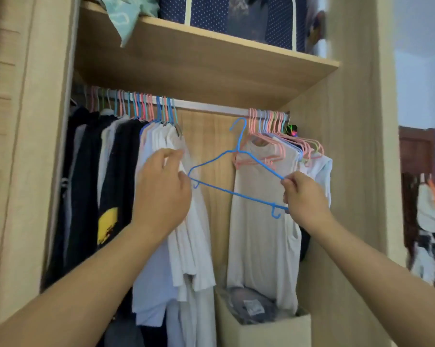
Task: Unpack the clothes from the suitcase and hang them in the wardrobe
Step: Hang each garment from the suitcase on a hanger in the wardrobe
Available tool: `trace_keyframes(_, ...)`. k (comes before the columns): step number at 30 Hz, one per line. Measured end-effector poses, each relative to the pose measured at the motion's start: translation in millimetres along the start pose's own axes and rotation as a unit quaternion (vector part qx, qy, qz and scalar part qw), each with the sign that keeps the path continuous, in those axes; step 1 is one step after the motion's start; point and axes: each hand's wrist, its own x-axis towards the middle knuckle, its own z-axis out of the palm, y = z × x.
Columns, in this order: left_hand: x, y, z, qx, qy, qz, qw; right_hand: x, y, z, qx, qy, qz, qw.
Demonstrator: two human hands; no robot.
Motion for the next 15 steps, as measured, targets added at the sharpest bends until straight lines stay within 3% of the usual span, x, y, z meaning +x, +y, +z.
trace_keyframes(2,-35,53,33,-0.127,-0.106,-0.003,0.986,-53,21,-44,0.057,-0.036,0.051,0.996)
trace_keyframes(4,-78,96,66,-0.182,-0.169,-0.006,0.968,-111,48,-98,0.091,-0.063,0.099,0.989)
trace_keyframes(9,-227,183,112,-0.142,-0.257,0.046,0.955,-289,131,-273,0.140,-0.080,0.282,0.946)
trace_keyframes(11,-288,225,113,-0.136,-0.333,0.045,0.932,-367,163,-354,0.114,-0.075,0.355,0.925)
trace_keyframes(13,-345,279,110,-0.201,-0.483,0.017,0.852,-443,185,-434,0.101,-0.055,0.416,0.902)
trace_keyframes(15,-405,341,89,-0.277,-0.623,-0.005,0.731,-519,196,-509,0.080,-0.043,0.480,0.872)
